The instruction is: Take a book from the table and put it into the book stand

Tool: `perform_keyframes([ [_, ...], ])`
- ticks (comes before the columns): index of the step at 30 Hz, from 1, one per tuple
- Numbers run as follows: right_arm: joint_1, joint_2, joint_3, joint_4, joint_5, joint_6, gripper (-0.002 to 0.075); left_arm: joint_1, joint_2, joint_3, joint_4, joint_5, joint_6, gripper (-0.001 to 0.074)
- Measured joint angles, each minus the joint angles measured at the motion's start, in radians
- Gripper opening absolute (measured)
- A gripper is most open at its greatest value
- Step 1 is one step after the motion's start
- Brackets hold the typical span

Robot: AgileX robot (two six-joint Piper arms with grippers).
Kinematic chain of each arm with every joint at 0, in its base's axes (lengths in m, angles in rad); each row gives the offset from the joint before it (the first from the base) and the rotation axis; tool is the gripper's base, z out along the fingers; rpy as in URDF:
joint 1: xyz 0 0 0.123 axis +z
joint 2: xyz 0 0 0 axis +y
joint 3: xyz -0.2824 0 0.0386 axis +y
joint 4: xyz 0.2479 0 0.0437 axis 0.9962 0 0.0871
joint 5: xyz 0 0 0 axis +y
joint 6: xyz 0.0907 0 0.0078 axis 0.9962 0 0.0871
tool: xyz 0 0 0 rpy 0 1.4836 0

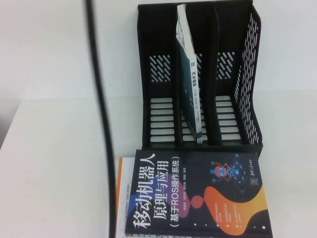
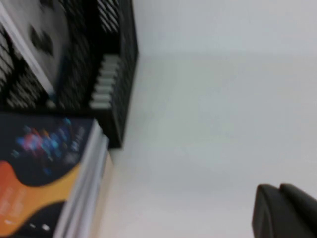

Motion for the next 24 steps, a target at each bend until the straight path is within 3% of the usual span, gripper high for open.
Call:
perform_keyframes([
  [4,0.000,-0.113,0.024,0.030,-0.009,-0.013,-0.0001,0.000,-0.144,0.259,-0.133,-0.055,0.085,0.0001],
  [9,0.000,-0.204,0.132,0.090,-0.015,-0.029,-0.0001,0.000,-0.346,0.647,-0.189,-0.265,0.135,0.0001],
  [15,0.000,-0.224,0.223,0.151,-0.195,-0.046,-0.0001,0.000,-0.507,1.068,-0.191,-0.568,0.144,0.0001],
  [20,0.000,-0.224,0.270,0.151,-0.244,-0.050,-0.0002,0.000,-0.566,1.272,-0.200,-0.795,0.144,0.0000],
  [24,0.000,-0.224,0.297,0.151,-0.258,-0.048,-0.0002,0.000,-0.580,1.337,-0.207,-0.868,0.144,0.0000],
])
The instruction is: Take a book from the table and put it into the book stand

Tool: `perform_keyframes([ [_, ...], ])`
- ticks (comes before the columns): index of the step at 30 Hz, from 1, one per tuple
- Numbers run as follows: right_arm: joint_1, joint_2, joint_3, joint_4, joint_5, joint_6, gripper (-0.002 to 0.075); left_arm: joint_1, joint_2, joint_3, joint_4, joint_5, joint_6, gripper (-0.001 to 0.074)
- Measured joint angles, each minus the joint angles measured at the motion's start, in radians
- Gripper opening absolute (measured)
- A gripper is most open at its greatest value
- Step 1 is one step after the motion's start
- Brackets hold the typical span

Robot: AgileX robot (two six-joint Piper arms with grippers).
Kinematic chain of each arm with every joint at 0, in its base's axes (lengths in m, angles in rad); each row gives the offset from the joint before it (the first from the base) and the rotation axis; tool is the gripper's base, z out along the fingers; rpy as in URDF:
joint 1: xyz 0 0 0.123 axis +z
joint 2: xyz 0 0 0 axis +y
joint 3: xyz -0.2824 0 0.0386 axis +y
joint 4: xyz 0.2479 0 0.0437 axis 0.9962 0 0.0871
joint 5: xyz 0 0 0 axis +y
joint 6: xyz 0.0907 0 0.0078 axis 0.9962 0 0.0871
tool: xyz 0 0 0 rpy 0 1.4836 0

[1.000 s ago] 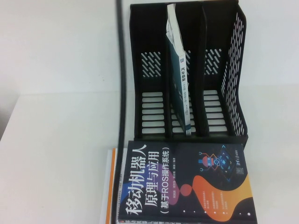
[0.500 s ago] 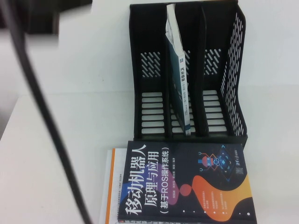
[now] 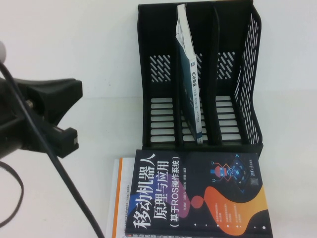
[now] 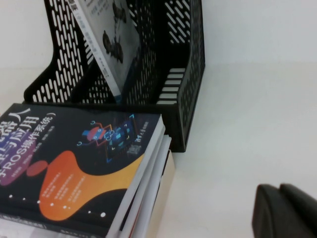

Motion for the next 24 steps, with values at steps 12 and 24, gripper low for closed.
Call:
perform_keyframes([
  [12,0.000,0.000,0.002,0.001,-0.007,0.001,-0.0002,0.000,-0.002,0.011,-0.004,0.000,0.000,0.0000],
  [24,0.000,0.000,0.002,0.001,-0.009,0.001,-0.0002,0.000,-0.013,0.019,-0.004,0.055,0.000,-0.0001],
])
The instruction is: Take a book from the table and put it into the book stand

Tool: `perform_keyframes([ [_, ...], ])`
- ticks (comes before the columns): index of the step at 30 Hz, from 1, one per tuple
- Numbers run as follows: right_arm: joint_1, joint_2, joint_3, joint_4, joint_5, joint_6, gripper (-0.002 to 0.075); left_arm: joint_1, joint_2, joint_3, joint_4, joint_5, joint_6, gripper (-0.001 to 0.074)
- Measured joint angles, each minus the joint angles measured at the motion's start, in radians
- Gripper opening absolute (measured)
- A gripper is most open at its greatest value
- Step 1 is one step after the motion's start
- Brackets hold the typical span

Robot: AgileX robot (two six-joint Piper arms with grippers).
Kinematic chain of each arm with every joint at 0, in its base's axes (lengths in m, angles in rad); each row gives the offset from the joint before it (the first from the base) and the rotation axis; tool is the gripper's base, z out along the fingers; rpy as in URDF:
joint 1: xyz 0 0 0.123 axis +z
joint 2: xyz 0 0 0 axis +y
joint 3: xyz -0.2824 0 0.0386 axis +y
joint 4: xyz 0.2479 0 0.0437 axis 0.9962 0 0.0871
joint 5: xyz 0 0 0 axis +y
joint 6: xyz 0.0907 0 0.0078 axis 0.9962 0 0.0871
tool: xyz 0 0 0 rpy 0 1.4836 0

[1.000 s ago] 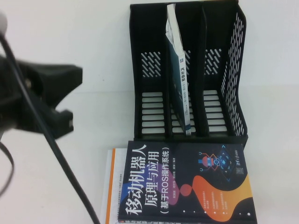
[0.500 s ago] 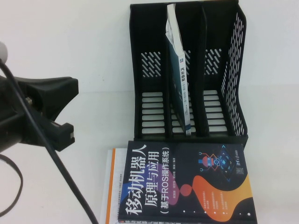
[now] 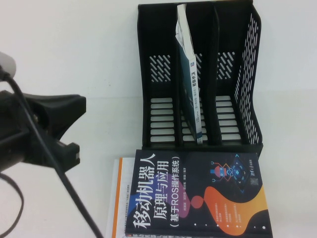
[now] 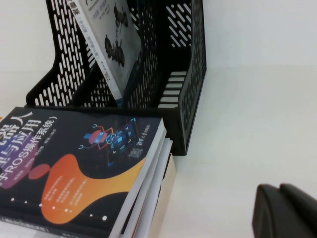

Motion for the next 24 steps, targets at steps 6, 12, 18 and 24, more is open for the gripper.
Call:
perform_keyframes([
  [6,0.000,0.000,0.000,0.000,0.000,0.000,-0.0002,0.061,-0.098,0.012,0.042,0.050,0.000,-0.0001],
  [12,0.000,0.000,0.000,0.002,0.000,0.000,-0.0002,0.131,-0.297,0.032,0.142,0.227,0.000,-0.0001],
  [18,0.000,0.000,0.000,0.002,0.000,0.000,-0.0002,0.150,-0.519,0.193,0.209,0.263,-0.006,-0.0001],
  [24,0.000,0.000,0.000,0.002,0.000,0.000,-0.0002,0.187,-0.683,0.436,0.267,0.069,-0.069,-0.0001],
])
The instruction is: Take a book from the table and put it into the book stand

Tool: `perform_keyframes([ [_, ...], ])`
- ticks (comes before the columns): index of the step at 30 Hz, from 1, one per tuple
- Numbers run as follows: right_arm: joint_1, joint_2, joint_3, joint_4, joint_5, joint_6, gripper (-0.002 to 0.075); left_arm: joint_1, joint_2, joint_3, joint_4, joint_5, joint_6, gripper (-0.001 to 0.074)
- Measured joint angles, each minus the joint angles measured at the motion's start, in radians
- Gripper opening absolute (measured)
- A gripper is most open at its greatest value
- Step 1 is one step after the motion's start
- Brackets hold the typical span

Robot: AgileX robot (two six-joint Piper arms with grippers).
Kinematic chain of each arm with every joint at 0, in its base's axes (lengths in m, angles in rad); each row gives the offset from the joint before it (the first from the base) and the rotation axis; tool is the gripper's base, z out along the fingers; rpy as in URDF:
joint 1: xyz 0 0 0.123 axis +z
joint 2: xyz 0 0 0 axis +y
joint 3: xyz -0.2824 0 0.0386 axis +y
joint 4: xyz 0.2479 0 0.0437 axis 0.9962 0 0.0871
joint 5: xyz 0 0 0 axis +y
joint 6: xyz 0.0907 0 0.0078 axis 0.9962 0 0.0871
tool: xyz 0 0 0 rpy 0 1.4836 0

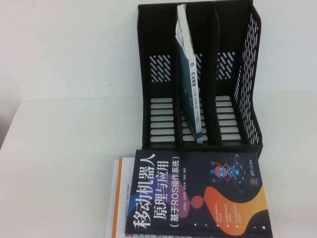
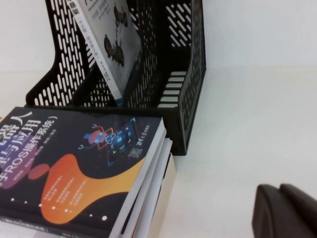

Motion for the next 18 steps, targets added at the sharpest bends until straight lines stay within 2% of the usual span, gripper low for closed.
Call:
perform_keyframes([
  [4,0.000,0.000,0.000,0.000,0.000,0.000,-0.0002,0.056,-0.046,0.189,0.007,-0.185,-0.028,-0.0001],
  [10,0.000,0.000,0.000,0.000,0.000,0.000,-0.0002,0.087,-0.106,0.415,-0.007,-0.417,-0.037,-0.0001],
  [18,0.000,0.000,0.000,0.000,-0.001,0.000,-0.0002,0.128,-0.159,0.432,-0.056,-0.289,-0.039,-0.0001],
])
